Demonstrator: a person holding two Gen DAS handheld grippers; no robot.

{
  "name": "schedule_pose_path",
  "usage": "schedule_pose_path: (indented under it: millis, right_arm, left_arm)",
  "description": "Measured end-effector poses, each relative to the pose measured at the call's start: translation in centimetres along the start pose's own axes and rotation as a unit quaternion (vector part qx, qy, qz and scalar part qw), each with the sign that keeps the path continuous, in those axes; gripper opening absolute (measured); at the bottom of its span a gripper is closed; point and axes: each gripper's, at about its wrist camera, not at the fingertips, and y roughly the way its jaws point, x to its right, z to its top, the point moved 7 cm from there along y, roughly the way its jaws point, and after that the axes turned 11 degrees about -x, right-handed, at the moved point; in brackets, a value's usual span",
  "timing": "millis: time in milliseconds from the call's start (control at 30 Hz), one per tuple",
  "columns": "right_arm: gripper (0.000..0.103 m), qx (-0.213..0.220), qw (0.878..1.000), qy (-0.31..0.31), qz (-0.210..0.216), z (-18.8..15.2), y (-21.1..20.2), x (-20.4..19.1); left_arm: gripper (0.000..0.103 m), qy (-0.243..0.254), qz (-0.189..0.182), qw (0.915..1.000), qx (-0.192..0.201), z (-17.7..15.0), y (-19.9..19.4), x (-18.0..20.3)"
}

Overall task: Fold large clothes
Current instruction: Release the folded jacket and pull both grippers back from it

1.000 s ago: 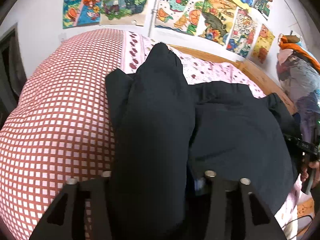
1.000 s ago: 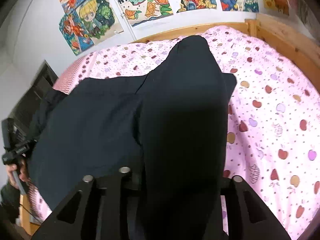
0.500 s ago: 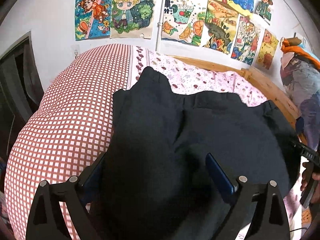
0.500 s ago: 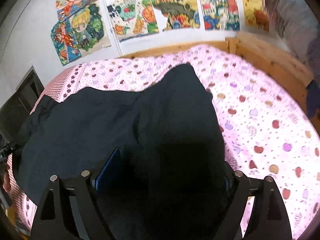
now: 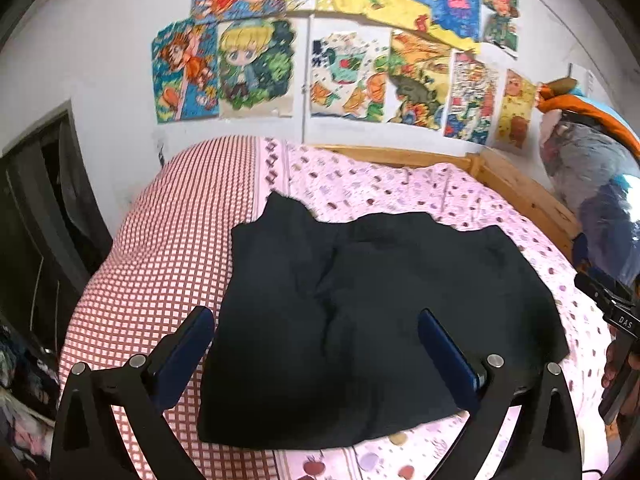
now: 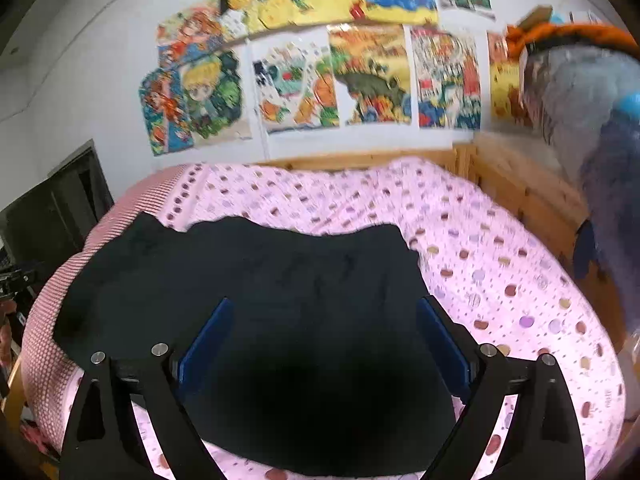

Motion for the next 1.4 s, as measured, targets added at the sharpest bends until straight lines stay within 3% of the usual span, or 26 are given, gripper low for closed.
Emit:
schedule_pose_path:
  millis: [400, 733, 933, 1400]
  right_arm:
    - [0.092, 0.062, 0.997, -0.021, 0.035, -0.8, -8.4, -5.1]
    - [0.094, 0.090, 0.994, -0.042, 0.049, -3.8, -13.6, -8.5]
    - [0.094, 0.098, 0.993, -0.044, 0.054, -5.5, -15.7, -9.4]
    - [0.096, 0.103, 0.992, -0.065, 0.030, -9.6, -16.7, -10.9]
  left_arm:
    - [0.103, 0.015, 0.005, 0.9980, 0.062, -1.9, -9.1, 2.3]
    - [0.103, 0.031, 0.007, 0.9919, 0.123, -5.9, -15.2, 4.6]
    - [0.103, 0.038, 0.014, 0.9883, 0.147, -8.0, -16.5, 5.1]
    - [0.103, 0.051, 0.026, 0.9901, 0.128, -11.2, -13.8, 4.1]
